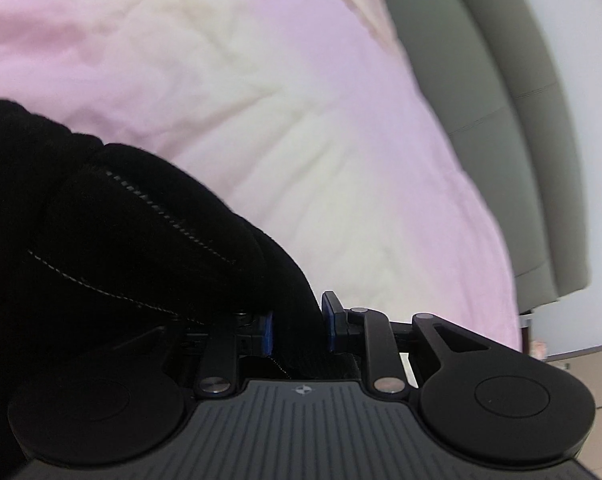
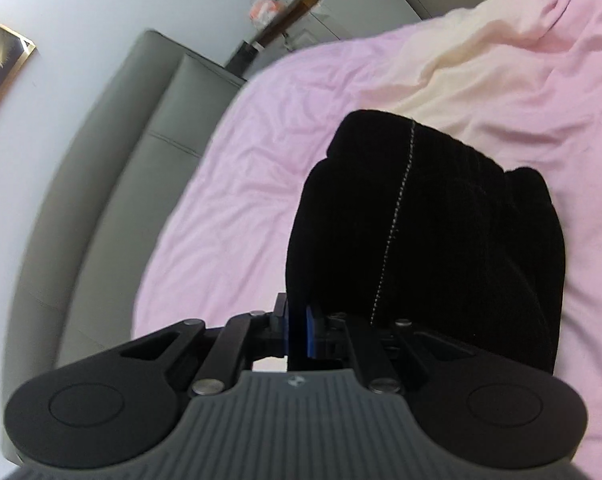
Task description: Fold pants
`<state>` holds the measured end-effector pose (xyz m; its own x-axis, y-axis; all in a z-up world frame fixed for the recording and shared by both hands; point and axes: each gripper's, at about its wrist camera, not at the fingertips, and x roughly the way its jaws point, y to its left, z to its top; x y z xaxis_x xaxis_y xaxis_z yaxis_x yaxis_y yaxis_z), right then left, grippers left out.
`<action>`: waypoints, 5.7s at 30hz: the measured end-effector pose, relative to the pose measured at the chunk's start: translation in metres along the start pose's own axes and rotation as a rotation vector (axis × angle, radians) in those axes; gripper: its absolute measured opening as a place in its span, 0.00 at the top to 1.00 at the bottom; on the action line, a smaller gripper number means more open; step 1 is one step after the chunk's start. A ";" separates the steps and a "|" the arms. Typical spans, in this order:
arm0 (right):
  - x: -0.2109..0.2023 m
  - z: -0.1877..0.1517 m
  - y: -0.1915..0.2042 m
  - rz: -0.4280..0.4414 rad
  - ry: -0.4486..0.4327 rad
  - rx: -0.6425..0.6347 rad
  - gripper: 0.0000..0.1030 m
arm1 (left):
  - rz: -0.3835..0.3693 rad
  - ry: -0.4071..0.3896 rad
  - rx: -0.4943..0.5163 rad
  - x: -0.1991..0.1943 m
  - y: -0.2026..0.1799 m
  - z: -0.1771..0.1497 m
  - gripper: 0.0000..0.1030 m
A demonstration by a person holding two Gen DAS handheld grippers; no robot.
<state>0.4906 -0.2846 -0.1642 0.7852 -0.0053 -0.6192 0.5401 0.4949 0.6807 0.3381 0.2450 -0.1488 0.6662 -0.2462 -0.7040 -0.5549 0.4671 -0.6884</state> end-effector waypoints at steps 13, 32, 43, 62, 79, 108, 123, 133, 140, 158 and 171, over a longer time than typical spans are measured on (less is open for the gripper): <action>-0.007 -0.012 0.042 0.143 0.018 -0.203 0.58 | -0.302 0.040 -0.539 -0.022 0.066 0.032 0.48; -0.020 -0.215 0.056 0.059 0.386 -0.463 0.98 | 0.096 -0.298 0.275 -0.153 0.086 -0.029 0.32; -0.012 -0.198 0.090 0.133 0.235 -0.467 0.93 | 0.157 -0.240 0.325 -0.125 0.099 -0.023 0.30; -0.108 -0.063 -0.095 -0.048 -0.101 -0.198 0.62 | 0.140 -0.188 0.306 -0.126 0.103 -0.031 0.28; -0.013 0.012 -0.104 0.027 -0.094 -0.160 1.00 | 0.198 -0.207 0.362 -0.091 0.096 -0.037 0.24; -0.055 -0.041 -0.123 -0.087 -0.031 -0.140 0.52 | 0.180 -0.159 0.329 -0.086 0.099 -0.036 0.22; -0.161 -0.212 -0.106 0.175 0.347 -0.278 0.50 | 0.103 -0.236 0.242 -0.126 0.105 -0.035 0.27; -0.184 -0.209 -0.095 0.274 0.344 -0.262 0.49 | 0.166 -0.306 0.123 -0.180 0.127 -0.077 0.20; -0.187 -0.207 -0.104 0.306 0.353 -0.194 0.48 | 0.070 -0.233 -0.001 -0.146 0.140 -0.133 0.17; -0.193 -0.185 -0.127 0.360 0.392 -0.089 0.48 | -0.191 -0.373 -0.262 -0.152 0.142 -0.094 0.68; -0.201 -0.188 -0.117 0.337 0.370 -0.171 0.47 | 0.143 -0.422 -0.272 -0.208 0.215 -0.007 0.58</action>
<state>0.2127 -0.1777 -0.1928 0.7306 0.4703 -0.4949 0.1947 0.5513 0.8113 0.0761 0.3906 -0.1519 0.6859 0.1935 -0.7015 -0.7271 0.2195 -0.6505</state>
